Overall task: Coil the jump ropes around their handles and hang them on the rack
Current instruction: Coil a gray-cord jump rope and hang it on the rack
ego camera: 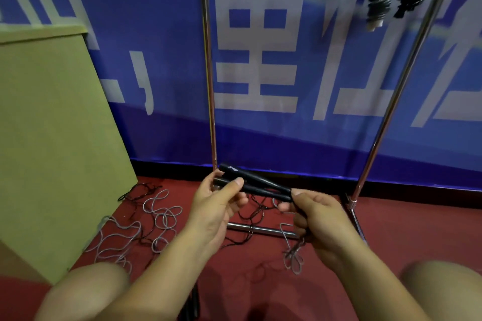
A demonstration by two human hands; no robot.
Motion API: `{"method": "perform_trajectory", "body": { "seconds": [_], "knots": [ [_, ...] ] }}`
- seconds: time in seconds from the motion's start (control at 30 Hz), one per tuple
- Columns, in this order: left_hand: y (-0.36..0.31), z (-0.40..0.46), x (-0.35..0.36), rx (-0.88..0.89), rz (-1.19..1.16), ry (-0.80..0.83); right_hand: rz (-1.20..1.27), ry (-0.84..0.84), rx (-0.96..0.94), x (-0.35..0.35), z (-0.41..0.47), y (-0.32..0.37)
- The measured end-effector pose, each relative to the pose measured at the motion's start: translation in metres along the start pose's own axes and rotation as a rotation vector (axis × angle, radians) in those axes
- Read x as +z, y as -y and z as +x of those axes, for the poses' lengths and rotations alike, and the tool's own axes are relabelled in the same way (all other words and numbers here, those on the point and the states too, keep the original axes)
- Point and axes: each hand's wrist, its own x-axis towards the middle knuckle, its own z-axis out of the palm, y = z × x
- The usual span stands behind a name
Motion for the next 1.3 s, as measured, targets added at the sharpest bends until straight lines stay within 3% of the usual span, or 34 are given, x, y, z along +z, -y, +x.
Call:
{"method": "perform_trajectory", "body": {
  "seconds": [0.1,0.2,0.33,0.7,0.9,1.07,1.3],
  "knots": [
    [0.01,-0.006,-0.005,-0.131,-0.065,0.038,0.047,0.006,0.006,0.013,-0.008,-0.011],
    [0.025,-0.02,-0.008,-0.237,0.135,0.156,0.046,0.052,-0.016,0.019,-0.015,-0.012],
    [0.031,-0.027,-0.005,-0.199,0.253,0.231,-0.025,0.124,-0.014,0.023,-0.025,-0.016],
    [0.021,-0.013,-0.006,-0.164,-0.015,0.023,-0.132,0.21,0.094,0.039,-0.024,-0.03],
    [0.001,0.001,-0.019,-0.051,0.117,-0.032,-0.355,0.271,0.108,0.033,-0.016,-0.024],
    [-0.01,0.013,-0.056,0.032,0.354,-0.12,-0.467,0.413,0.247,0.018,-0.01,-0.022],
    [-0.023,0.022,-0.09,0.12,0.506,-0.237,-0.761,0.448,0.082,-0.003,-0.008,-0.009]
  ]
}}
